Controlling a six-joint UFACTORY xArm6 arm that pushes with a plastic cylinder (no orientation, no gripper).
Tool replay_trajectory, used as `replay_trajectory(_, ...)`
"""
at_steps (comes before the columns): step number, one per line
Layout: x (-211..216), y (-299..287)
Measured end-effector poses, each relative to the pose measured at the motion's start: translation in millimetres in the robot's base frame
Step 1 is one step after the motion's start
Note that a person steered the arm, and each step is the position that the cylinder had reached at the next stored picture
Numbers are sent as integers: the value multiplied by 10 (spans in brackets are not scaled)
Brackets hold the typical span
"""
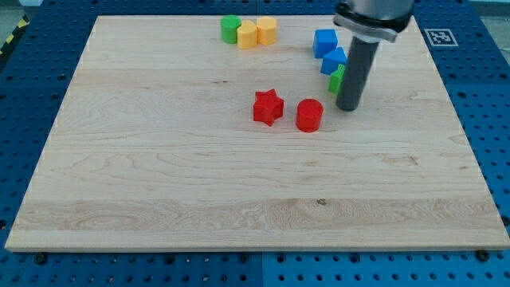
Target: Separate the green star from the triangle
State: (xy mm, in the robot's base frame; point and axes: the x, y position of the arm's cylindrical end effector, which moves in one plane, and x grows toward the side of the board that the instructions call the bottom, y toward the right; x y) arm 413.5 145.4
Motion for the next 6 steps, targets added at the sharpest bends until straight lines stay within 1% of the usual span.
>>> replay_trajectory(1,-39,213)
replay_trajectory(2,-84,216)
replay_trajectory(4,-514,48)
replay_trajectory(5,-640,-100)
replay_trajectory(6,-632,-208)
